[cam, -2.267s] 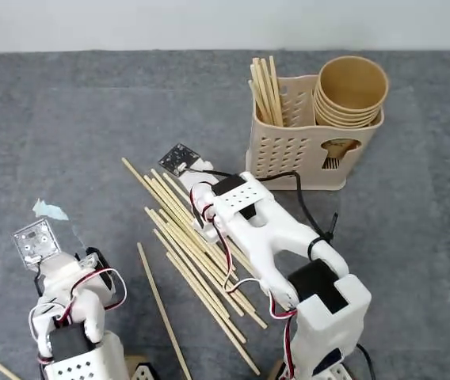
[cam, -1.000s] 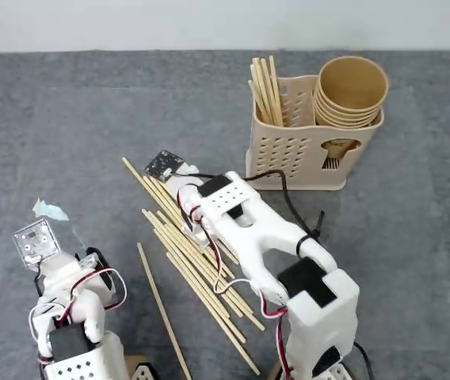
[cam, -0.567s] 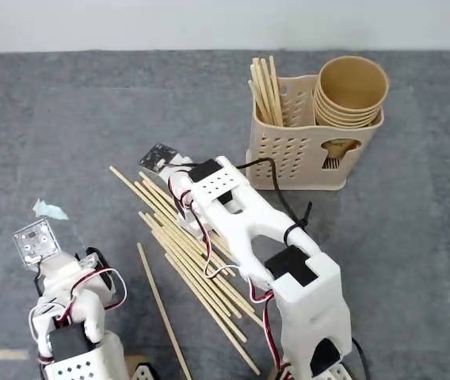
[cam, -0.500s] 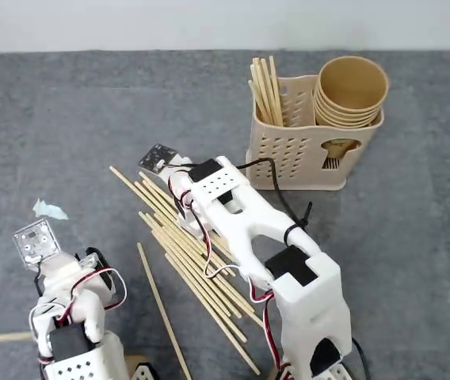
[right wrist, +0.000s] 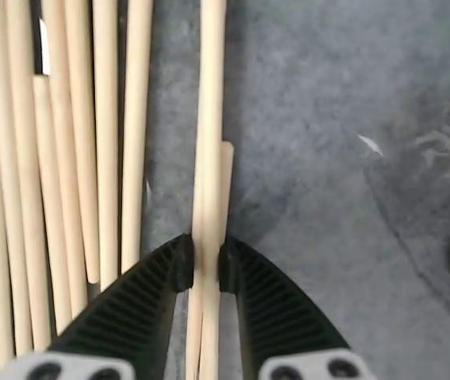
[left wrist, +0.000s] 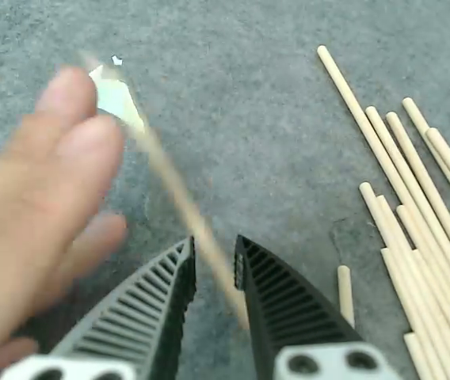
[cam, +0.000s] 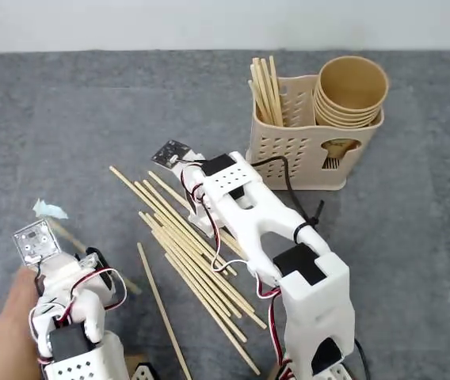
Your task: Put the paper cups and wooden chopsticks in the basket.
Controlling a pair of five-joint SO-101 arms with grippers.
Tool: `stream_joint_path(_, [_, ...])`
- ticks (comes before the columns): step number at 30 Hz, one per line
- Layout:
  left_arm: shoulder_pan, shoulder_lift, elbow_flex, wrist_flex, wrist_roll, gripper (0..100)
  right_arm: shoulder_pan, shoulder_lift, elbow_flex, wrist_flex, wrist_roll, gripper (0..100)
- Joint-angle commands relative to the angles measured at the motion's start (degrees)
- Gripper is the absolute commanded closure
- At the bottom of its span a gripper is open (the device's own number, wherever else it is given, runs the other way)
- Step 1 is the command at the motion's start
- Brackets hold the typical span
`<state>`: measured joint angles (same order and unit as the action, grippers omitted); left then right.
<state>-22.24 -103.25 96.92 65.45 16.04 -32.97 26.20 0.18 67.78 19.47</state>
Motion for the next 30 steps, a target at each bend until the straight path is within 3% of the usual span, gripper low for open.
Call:
stream_joint_path(1, [-0.18, -0.44, -0.4, -1.05, -0.09, 92, 1.1, -3.74, -0.18, 0.31, 0.44, 98.8])
stream_joint_path(20, [-0.18, -0.44, -0.4, -1.05, -0.09, 92, 1.36, -20.26, 3.52, 1.27, 0.53, 98.8])
stream_joint_path(30, [-0.18, -0.44, -0.4, -1.05, -0.09, 92, 1.71, -27.38, -14.42, 16.4, 3.25, 98.8])
